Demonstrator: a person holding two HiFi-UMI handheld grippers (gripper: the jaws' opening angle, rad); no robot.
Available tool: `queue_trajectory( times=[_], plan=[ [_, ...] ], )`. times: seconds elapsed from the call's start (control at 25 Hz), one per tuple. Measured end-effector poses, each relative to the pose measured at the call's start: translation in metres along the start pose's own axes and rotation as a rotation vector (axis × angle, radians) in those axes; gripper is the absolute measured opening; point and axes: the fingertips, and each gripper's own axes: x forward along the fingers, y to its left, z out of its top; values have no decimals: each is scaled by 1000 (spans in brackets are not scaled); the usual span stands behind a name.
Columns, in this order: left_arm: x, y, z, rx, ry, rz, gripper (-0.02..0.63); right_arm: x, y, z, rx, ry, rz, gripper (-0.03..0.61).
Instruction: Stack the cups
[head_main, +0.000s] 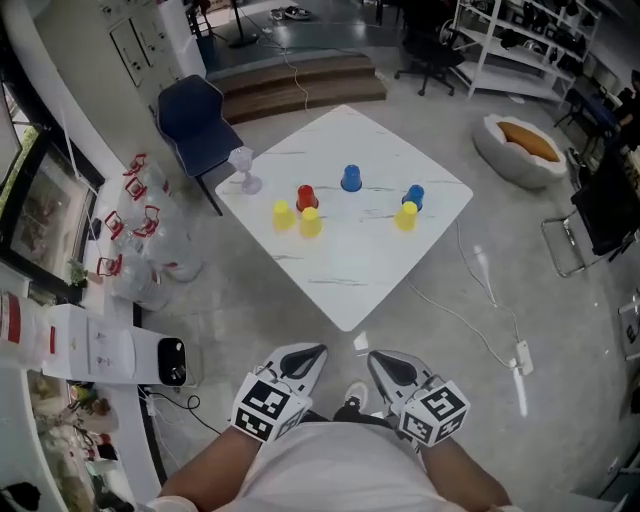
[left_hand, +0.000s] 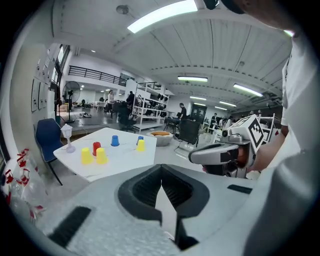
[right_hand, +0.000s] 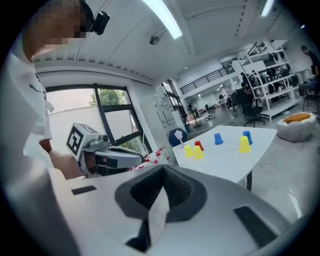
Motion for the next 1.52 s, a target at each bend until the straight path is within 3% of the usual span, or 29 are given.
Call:
queue_trajectory(
  times=[0.32, 0.56, 1.08, 1.32, 1.52],
  plan=[
    [31, 8, -2, -21, 58, 33, 9, 20, -29, 3, 15, 31, 69, 6],
    [48, 39, 11, -34, 56, 28, 9, 42, -49, 10, 30, 41, 45, 6],
    [89, 143, 65, 44, 19, -103, 9, 127, -105, 71, 12, 3, -135, 6],
    [93, 184, 66, 57, 27, -157, 9, 160, -124, 86, 19, -22, -221, 6],
    [96, 199, 60, 8, 37, -137, 9, 177, -127, 86, -24, 21, -215, 6]
  ],
)
